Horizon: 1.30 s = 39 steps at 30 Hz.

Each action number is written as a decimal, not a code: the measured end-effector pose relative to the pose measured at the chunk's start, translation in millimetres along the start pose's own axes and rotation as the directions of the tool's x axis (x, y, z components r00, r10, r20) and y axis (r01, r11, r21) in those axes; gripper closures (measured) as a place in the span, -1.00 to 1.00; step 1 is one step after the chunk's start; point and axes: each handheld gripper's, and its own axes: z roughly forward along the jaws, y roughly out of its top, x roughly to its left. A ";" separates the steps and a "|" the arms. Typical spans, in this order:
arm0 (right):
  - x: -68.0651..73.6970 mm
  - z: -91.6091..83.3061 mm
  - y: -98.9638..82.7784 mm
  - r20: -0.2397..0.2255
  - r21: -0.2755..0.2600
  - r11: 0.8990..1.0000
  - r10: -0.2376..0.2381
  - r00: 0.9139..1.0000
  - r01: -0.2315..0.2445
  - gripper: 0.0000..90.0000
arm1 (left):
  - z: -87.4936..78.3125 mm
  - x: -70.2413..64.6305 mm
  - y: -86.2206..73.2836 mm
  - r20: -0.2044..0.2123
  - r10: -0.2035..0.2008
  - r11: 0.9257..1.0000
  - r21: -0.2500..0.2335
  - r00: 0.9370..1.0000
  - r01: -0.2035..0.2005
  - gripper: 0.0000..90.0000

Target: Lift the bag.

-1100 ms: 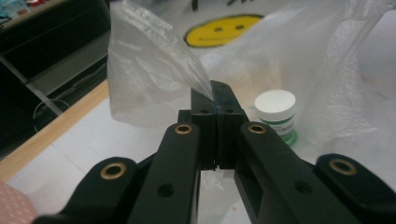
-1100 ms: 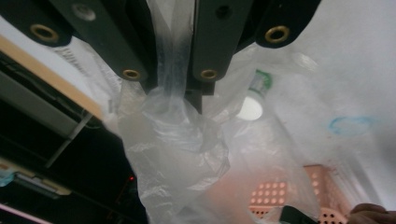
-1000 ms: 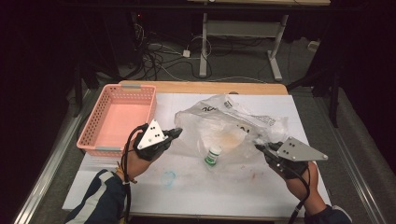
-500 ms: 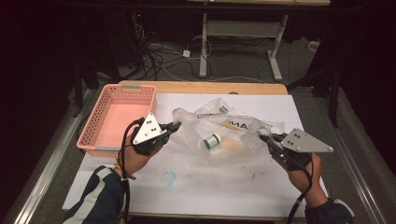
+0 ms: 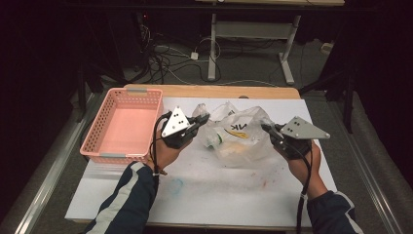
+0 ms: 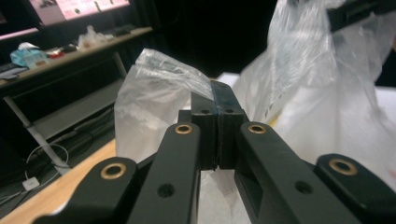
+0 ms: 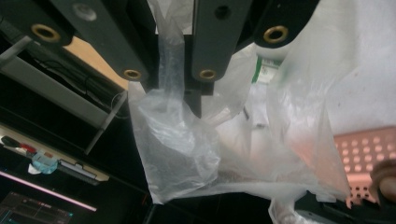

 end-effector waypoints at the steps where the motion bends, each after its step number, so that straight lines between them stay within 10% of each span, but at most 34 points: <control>1: -1.1 -0.2 3.4 0.005 -0.008 1.000 -0.003 1.000 0.003 0.98 | 0.4 2.1 5.7 -0.006 0.000 1.000 -0.021 1.000 0.000 0.94; 16: -13.9 -12.9 85.8 0.023 -0.129 0.990 -0.048 0.999 0.051 0.98 | -14.8 25.1 93.7 -0.092 0.079 0.988 -0.128 0.993 -0.091 0.94; 28: -20.1 -16.8 107.5 0.041 -0.177 0.983 -0.048 0.998 0.054 0.98 | -29.9 37.7 130.3 -0.120 0.061 0.969 -0.229 0.991 -0.088 0.94; 39: -63.0 17.5 83.8 0.135 -0.079 0.996 0.053 0.989 -0.042 0.98 | 34.7 51.2 123.3 -0.173 0.077 0.992 -0.081 0.982 -0.092 0.93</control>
